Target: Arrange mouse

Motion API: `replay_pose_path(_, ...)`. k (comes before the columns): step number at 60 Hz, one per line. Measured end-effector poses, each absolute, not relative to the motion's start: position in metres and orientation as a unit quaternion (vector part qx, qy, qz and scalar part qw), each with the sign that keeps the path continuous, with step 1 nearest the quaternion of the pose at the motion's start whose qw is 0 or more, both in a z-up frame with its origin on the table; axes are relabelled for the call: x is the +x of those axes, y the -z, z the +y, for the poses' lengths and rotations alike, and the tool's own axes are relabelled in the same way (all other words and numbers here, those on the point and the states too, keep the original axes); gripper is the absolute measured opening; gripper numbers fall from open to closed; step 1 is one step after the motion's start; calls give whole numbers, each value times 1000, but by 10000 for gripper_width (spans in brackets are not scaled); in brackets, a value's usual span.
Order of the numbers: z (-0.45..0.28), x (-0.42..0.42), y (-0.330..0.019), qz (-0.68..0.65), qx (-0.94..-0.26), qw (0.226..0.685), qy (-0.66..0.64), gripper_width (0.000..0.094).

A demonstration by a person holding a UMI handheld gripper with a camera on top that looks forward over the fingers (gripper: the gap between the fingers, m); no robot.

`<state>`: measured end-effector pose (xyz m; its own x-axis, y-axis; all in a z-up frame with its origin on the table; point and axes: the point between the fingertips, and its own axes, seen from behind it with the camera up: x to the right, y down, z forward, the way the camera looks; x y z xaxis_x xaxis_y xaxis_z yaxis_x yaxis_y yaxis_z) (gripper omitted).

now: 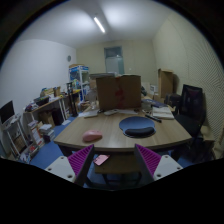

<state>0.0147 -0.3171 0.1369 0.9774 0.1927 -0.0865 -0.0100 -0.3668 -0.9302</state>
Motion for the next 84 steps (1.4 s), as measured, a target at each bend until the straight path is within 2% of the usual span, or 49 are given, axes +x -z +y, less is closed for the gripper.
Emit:
replay_pose_path(1,-308,12,-115,-55,-820,561,-95,829)
replay_pose_path(12,-292,-21,-91,-67,-820,560,-99,827)
replay_pose_path(13,-290,-16,-103,-70,-822,556,-101,827)
replay_pose_path(23,-257,-85,-76,-121,-815,554,-118,824)
replay_pose_path(35,-206,-166,-28,-139,-829,517,-163,830)
replay_pose_path(43,-169,-180,1,-123,-845,500,-146,838)
replay_pose_path(49,-146,-180,3,-114,-842,515,-112,823)
replay_pose_path(68,-76,-195,7,-86,-847,521,-65,831)
replay_pose_path(72,-66,-194,9,-75,-848,521,-57,798)
replay_pose_path(74,-63,-193,9,-70,-849,522,-53,679)
replay_pose_path(75,-61,-193,9,-69,-848,522,-52,663)
replay_pose_path(76,-61,-194,9,-68,-848,524,-52,566)
replay_pose_path(82,-62,-196,9,-81,-842,531,-51,517)
replay_pose_path(84,-62,-197,8,-87,-839,535,-56,460)
